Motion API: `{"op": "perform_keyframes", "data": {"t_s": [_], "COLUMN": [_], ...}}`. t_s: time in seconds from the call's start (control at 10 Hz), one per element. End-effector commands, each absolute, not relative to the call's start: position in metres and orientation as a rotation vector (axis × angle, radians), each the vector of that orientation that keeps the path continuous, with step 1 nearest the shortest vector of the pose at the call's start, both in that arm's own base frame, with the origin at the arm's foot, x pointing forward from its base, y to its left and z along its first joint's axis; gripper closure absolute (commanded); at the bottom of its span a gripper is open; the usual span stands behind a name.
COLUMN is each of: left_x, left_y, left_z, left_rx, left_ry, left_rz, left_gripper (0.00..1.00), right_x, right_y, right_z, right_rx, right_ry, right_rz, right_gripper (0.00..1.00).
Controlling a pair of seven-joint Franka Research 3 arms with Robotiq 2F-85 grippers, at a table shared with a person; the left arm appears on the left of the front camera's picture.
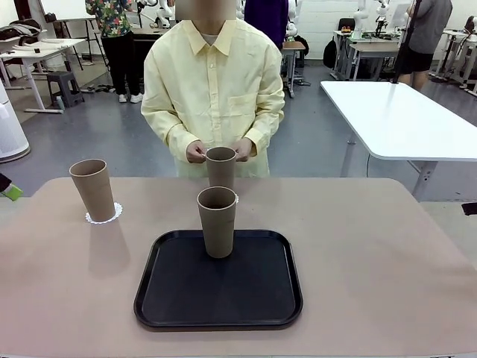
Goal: Place coasters on the table and set cups on them.
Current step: Take one Reusable plastic cup from the Flat Tray and place it on a coaster set by the human.
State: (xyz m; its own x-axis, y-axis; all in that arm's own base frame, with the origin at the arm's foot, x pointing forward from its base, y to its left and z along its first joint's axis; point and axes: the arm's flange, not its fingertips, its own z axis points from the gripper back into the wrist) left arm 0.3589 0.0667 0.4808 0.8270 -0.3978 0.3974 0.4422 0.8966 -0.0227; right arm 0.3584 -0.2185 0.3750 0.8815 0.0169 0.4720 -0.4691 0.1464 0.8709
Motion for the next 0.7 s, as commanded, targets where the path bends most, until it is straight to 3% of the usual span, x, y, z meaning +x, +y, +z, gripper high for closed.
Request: {"op": "perform_keyframes", "data": {"t_s": [0.0,0.1,0.2,0.4,0.6], "left_x": [0.328,0.327,0.357,0.354,0.355], "left_y": [0.045,0.044,0.062,0.054,0.082], "left_z": [0.457,0.458,0.477,0.473,0.476], "left_rx": [-0.141,-0.136,-0.122,-0.137,-0.675], "left_ry": [-0.287,-0.278,-0.344,-0.301,-0.206], "left_rz": [-0.385,-0.451,-0.383,-0.394,-0.401], "left_gripper": [0.00,0.00,0.00,0.00,0.00], "right_x": [0.358,0.358,0.358,0.358,0.358], "right_y": [-0.219,-0.219,-0.219,-0.219,-0.219], "right_z": [0.375,0.375,0.375,0.375,0.375], "right_rx": [1.389,1.389,1.389,1.389,1.389], "right_ry": [-0.394,-0.394,-0.394,-0.394,-0.394], "right_rz": [0.362,0.362,0.362,0.362,0.362], "right_gripper": [0.00,0.00,0.00,0.00,0.00]}}
